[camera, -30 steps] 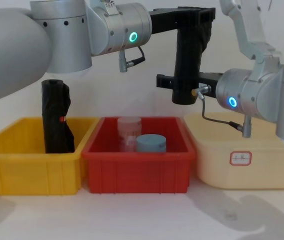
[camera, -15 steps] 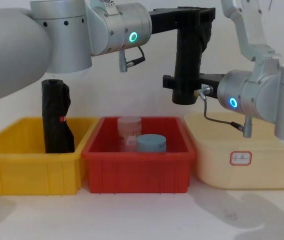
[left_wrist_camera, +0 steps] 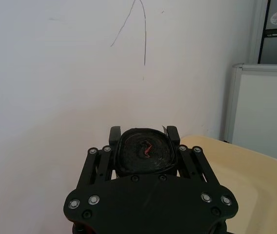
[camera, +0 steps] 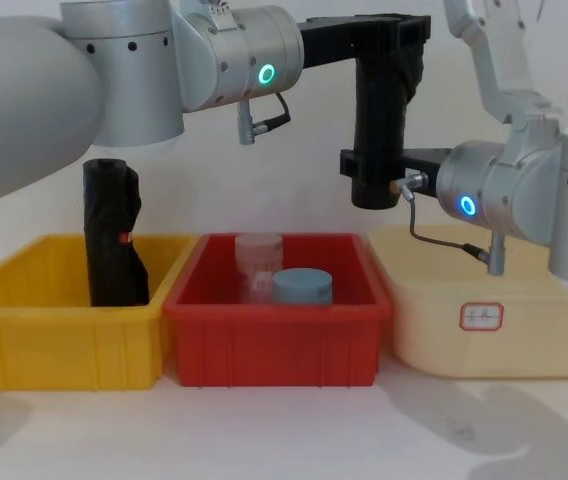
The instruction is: Pick up the garbage bag with the one hand and transfer it to the other hand.
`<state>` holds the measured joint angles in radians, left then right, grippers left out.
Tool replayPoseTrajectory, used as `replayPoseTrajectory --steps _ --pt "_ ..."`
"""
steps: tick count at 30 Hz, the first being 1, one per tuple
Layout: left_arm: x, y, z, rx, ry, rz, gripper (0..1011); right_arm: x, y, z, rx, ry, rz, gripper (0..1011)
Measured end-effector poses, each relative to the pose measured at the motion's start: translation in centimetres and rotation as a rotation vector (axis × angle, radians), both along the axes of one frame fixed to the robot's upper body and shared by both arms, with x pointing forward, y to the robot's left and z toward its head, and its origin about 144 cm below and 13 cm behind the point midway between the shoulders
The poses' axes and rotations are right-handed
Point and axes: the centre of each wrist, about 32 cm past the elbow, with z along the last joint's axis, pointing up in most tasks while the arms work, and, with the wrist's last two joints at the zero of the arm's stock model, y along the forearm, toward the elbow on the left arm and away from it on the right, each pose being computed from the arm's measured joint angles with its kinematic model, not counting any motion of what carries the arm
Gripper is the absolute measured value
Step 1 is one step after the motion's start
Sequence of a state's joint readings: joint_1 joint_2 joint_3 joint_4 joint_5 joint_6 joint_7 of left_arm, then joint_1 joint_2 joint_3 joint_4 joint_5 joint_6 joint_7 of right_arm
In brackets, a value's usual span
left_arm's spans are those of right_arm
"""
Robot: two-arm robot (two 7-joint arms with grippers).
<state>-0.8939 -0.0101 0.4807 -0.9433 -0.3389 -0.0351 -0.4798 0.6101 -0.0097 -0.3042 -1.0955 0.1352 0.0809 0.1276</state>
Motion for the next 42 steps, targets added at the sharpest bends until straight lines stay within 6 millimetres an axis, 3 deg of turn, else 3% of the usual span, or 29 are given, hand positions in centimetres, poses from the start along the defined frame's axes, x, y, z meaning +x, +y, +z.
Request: replayPoseTrajectory --steps 11,15,27,42 --pt "0.0 0.0 0.0 0.0 0.0 0.0 557 0.0 0.0 0.0 0.0 0.001 -0.002 529" --pt "0.0 0.0 0.0 0.0 0.0 0.0 705 -0.1 -0.1 0.0 0.004 0.0 -0.003 529" --pt "0.0 0.0 0.0 0.0 0.0 0.0 1001 -0.7 -0.7 0.4 0.046 -0.013 -0.018 529" --pt "-1.0 1.4 -0.1 -0.037 0.003 0.006 1001 -1.1 -4.8 0.3 0.045 -0.013 -0.129 529"
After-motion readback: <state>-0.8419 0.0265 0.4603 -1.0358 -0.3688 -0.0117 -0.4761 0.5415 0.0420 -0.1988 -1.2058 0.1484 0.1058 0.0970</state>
